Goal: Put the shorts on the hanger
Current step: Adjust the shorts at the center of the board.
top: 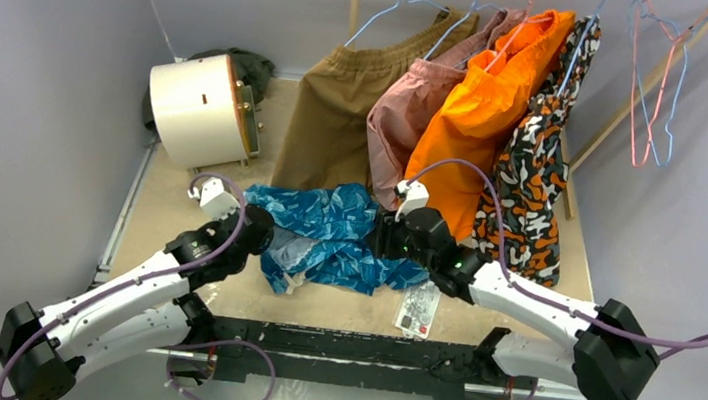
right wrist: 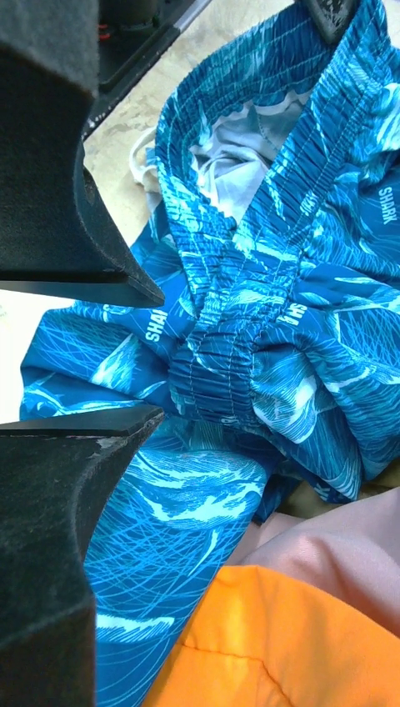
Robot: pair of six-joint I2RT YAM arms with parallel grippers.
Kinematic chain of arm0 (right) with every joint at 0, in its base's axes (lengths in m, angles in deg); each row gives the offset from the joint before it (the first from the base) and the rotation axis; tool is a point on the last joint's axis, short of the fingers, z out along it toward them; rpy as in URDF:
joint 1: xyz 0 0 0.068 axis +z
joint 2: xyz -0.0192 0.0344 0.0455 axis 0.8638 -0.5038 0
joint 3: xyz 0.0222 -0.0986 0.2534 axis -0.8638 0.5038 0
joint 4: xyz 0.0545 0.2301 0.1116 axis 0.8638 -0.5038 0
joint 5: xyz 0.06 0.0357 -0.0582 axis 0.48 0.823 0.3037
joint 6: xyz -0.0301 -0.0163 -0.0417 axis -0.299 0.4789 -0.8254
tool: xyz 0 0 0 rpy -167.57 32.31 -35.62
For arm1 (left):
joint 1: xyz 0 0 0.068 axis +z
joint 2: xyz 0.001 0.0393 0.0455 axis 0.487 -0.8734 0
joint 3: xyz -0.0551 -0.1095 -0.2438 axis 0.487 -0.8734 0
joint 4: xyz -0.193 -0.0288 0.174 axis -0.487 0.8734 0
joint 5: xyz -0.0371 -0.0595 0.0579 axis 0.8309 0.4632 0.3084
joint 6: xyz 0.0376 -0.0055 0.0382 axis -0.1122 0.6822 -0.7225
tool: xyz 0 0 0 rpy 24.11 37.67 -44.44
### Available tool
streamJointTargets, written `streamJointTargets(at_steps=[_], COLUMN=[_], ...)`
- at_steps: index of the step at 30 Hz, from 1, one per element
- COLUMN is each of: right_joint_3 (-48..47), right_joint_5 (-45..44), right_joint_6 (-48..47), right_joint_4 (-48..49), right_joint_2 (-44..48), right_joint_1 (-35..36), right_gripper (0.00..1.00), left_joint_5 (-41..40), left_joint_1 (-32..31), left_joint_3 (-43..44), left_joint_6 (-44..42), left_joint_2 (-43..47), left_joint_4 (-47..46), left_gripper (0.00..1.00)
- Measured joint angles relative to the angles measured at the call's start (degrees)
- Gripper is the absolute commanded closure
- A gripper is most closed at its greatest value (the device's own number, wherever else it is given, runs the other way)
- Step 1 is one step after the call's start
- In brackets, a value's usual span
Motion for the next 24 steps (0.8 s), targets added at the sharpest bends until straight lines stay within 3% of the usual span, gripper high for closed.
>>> streamJointTargets(at_steps=[13,18,24], right_joint_3=[2.7,2.7,6.1], right_joint_5=[-7.8,-7.8,-7.8], right_joint_6=[-1.9,-2.7,-3.3], right_joint_4=[9.3,11.0,12.9], right_joint_2=[-6.6,-9.6,-5.4], right_joint_1=[1.6,1.6,3.0], right_gripper=[0.54,0.49,0.49], left_joint_5=[-0.1,-0.1,-0.1], left_joint_1=[0.0,0.0,0.0], left_joint_3=[0.0,0.0,0.0], left_joint_6=[0.0,0.0,0.0], left_joint_2=[0.5,0.5,0.5], left_joint_4=[0.2,0.2,0.2], left_gripper=[1.00,1.00,1.00])
